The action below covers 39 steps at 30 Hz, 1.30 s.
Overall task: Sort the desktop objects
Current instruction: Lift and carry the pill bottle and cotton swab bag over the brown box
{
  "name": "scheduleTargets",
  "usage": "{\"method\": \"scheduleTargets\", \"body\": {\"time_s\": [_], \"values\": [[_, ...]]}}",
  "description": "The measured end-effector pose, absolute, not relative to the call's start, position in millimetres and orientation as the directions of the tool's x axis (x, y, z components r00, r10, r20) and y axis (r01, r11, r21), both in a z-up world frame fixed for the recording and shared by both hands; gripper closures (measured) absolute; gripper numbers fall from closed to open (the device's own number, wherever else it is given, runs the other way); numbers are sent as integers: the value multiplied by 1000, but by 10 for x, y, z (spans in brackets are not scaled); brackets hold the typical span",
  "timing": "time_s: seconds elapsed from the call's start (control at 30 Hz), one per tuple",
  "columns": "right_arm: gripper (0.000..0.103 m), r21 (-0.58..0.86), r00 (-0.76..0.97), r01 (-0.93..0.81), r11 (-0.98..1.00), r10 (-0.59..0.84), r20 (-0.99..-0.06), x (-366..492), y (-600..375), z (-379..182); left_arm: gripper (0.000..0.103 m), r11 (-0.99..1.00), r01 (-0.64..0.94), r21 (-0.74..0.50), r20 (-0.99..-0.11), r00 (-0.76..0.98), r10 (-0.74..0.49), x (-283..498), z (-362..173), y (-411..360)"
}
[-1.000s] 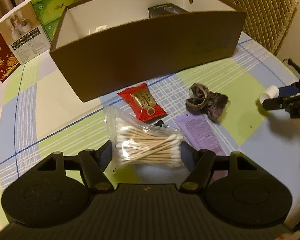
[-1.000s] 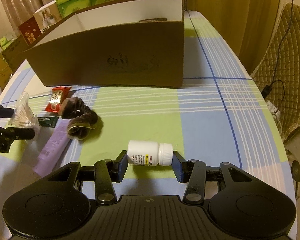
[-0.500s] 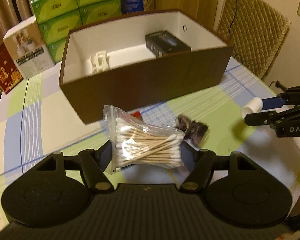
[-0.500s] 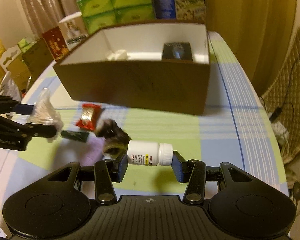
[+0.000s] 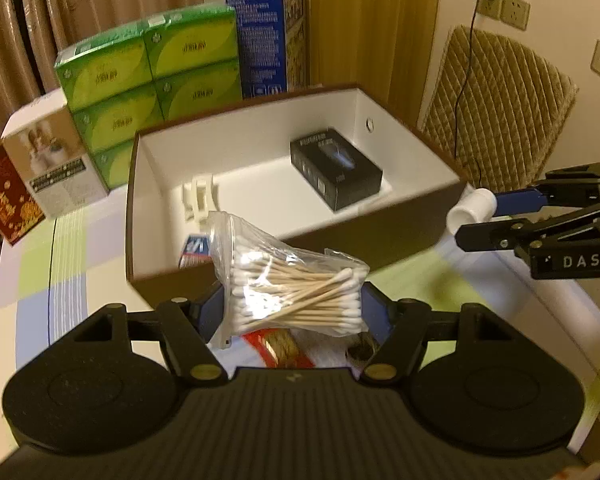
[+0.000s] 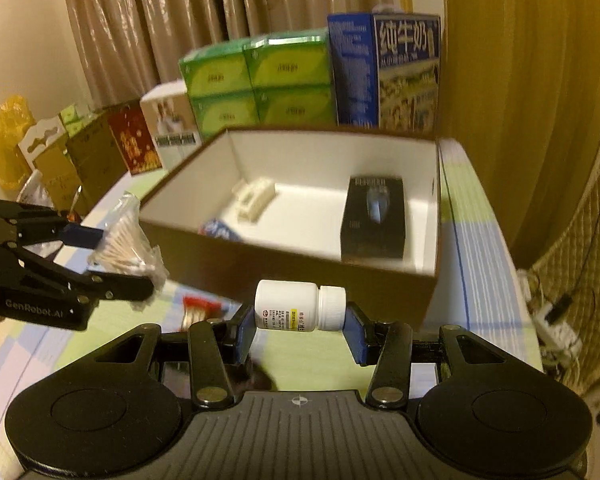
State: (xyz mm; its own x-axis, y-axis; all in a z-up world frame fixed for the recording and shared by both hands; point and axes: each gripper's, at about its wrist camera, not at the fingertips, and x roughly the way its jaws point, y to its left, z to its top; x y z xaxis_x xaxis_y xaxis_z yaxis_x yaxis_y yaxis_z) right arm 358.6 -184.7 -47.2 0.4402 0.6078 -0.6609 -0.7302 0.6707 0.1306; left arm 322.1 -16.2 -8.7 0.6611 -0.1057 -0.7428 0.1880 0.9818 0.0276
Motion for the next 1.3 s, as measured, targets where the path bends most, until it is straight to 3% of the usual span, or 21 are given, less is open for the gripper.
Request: {"method": "scheduleTargets", "body": {"time_s": [0.37, 1.3], "values": [[59, 89, 432, -775, 626, 626, -649, 4141, -1379, -392, 36, 980, 200, -3, -746, 652, -136, 3985, 0, -16], [59, 46, 294, -845, 533, 535, -792, 5233, -495, -1107, 35, 942, 314, 120, -848, 526, -67, 5369, -722, 88]]}}
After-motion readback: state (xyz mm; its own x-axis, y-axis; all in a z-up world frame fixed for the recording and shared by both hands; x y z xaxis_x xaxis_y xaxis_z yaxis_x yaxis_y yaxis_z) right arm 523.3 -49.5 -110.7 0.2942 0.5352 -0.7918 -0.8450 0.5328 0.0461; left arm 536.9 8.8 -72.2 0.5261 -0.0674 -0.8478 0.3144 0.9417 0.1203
